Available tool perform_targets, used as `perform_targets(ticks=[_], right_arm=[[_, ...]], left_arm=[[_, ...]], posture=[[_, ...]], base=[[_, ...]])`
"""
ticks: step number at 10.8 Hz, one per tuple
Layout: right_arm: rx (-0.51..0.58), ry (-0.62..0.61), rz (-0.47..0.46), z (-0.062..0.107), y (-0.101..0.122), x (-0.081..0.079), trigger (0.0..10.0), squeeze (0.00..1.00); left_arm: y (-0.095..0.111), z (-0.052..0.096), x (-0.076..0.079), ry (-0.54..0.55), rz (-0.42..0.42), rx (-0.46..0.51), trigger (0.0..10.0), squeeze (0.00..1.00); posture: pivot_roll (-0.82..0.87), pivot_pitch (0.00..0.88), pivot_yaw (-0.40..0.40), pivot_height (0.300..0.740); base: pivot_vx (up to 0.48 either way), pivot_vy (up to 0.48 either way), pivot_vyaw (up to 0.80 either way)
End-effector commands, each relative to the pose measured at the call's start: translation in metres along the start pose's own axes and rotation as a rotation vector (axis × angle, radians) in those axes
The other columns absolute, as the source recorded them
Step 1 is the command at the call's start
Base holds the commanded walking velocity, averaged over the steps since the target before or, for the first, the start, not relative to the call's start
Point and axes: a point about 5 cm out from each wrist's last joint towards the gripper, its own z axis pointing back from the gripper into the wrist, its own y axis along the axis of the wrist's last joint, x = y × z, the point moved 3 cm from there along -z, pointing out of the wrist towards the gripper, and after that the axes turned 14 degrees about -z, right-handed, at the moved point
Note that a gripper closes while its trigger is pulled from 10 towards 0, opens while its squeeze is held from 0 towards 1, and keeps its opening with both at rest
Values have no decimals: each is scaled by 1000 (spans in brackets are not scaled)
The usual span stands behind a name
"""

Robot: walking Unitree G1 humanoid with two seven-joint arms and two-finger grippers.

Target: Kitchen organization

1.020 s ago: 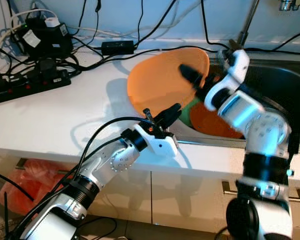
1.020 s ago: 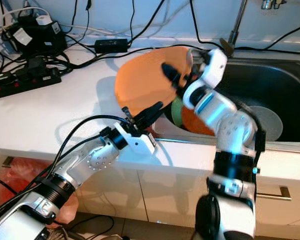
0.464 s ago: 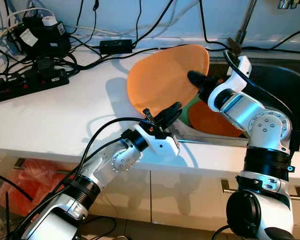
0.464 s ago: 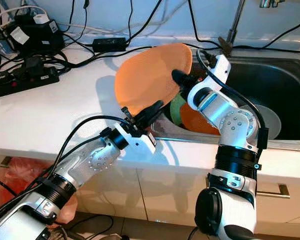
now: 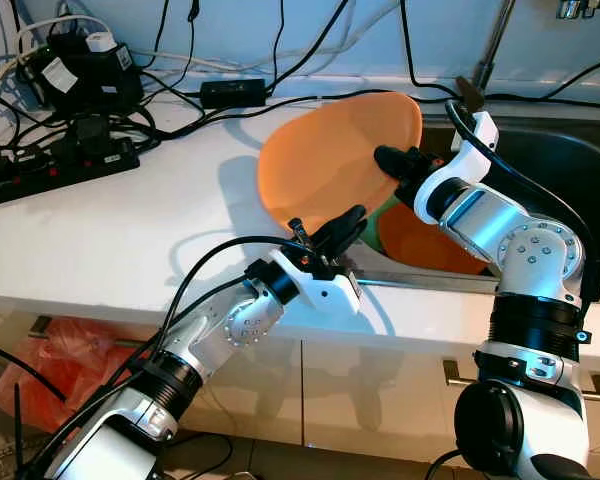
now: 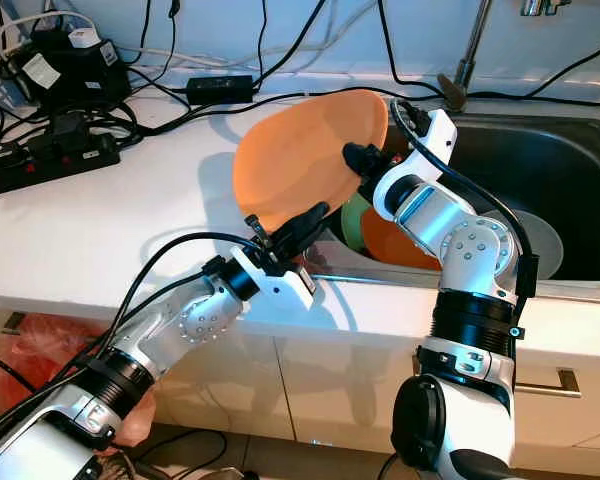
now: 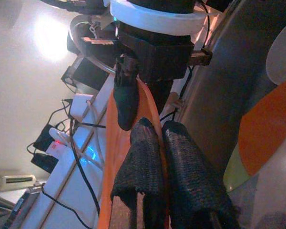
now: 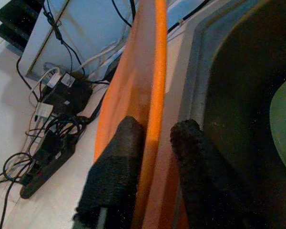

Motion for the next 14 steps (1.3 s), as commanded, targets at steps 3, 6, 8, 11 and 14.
perform_targets(ticks=[3, 6, 8, 11, 14], right_arm=[[3, -24, -21, -3, 0, 4, 0, 0], [61, -73, -53, -4, 5, 14, 0, 0], [120, -89, -80, -3, 15, 18, 0, 0], [296, -105, -155, 4, 40, 27, 0, 0], [525, -242, -165, 25, 64, 60, 0, 0]], left_arm=[[8, -2, -13, 94, 48, 43, 10000, 1000], [13, -5, -20, 125, 69, 74, 10000, 1000], [13, -7, -29, 158, 119, 73, 10000, 1000], [0, -9, -42, 210, 377, -30, 10000, 1000], [-24, -2, -24, 175, 781, -217, 10000, 1000]], posture=[[-9, 46, 24, 740], [-8, 45, 24, 740], [-11, 46, 27, 740], [-7, 49, 26, 740], [-1, 54, 34, 740]], base=[[0, 0, 0], [0, 0, 0], [0, 0, 0], [0, 0, 0], [0, 0, 0]])
